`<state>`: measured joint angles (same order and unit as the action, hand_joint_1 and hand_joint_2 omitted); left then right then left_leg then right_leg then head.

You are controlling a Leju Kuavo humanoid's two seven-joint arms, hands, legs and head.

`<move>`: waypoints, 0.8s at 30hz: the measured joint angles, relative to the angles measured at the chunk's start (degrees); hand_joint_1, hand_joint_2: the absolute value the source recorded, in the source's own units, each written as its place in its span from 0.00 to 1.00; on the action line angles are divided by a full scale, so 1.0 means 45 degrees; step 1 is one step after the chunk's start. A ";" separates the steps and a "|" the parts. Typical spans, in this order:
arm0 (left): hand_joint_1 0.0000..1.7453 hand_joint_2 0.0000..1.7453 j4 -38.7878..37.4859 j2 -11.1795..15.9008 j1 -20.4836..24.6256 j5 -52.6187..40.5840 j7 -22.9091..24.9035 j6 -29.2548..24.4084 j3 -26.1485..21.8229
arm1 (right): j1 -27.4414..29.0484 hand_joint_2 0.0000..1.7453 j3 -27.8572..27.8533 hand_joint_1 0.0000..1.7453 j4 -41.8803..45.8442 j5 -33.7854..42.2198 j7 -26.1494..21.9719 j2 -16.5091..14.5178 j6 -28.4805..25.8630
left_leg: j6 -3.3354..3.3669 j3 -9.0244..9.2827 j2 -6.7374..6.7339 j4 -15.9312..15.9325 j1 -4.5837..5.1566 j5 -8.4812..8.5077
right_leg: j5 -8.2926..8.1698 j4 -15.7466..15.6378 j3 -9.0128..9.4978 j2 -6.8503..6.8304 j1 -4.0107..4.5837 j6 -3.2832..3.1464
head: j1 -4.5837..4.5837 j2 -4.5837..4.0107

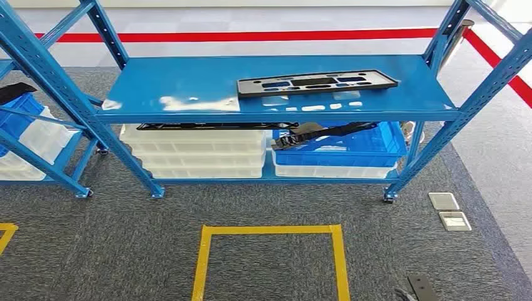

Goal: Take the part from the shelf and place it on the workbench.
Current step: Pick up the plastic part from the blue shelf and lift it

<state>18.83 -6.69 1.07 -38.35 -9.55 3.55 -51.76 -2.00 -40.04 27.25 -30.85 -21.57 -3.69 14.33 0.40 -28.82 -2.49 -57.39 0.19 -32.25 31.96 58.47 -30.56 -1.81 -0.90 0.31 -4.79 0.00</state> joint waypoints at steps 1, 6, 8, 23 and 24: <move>0.00 0.00 -0.0017 -0.0019 0.0021 -0.0068 -0.0027 0.0004 -0.0127 | 0.0001 1.00 -0.0005 0.00 0.0155 0.0065 -0.0070 -0.0031 0.0107 | 0.0000 0.0000 0.0000 0.0000 0.0000 0.0000 | 0.0000 0.0000 0.0000 0.0000 0.0000 0.0000 | 0.0000 0.0000; 0.00 0.00 -0.0144 -0.0176 0.0194 -0.0627 -0.0243 0.0029 -0.1129 | 0.0029 1.00 -0.0011 0.00 0.1514 0.0730 -0.0600 -0.0329 0.1009 | 0.0049 -0.0020 0.0001 -0.0062 0.0027 -0.0030 | -0.0032 -0.0011 -0.0007 0.0000 -0.0040 0.0046 | 0.0000 0.0000; 0.00 0.00 -0.0184 -0.0230 0.0255 -0.0844 -0.0333 0.0041 -0.1527 | 0.0069 0.75 0.0007 0.00 0.2151 0.1093 -0.0782 -0.0472 0.1389 | 0.0081 -0.0030 0.0001 -0.0088 0.0044 -0.0046 | -0.0045 -0.0013 -0.0006 -0.0001 -0.0057 0.0073 | 0.0000 0.0000; 0.00 0.00 -0.0570 -0.0753 0.0681 -0.2009 -0.0725 0.0095 -0.3944 | 0.1019 0.00 0.1700 0.00 0.6965 0.4937 -0.0876 -0.0850 0.3826 | 0.0107 0.0042 -0.0083 -0.0043 -0.0229 -0.0040 | -0.0021 0.1042 -0.0644 0.0190 -0.0184 0.0596 | 0.0027 0.0000; 0.00 0.00 -0.0582 -0.0767 0.0723 -0.2065 -0.0742 0.0095 -0.4081 | 0.1088 0.00 0.1893 0.00 0.7280 0.5187 -0.0826 -0.0854 0.3925 | 0.0024 0.0012 -0.0085 -0.0142 -0.0213 -0.0107 | -0.0160 0.0555 -0.0461 0.0153 -0.0186 0.0554 | 0.0027 0.0000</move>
<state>16.21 -10.14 4.32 -47.64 -12.89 3.98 -70.12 2.90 -31.52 60.02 -7.51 -25.29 -7.54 31.99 0.51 -28.76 -2.88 -58.03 -0.77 -32.73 31.24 60.97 -32.63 -1.12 -1.74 2.80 -4.67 0.00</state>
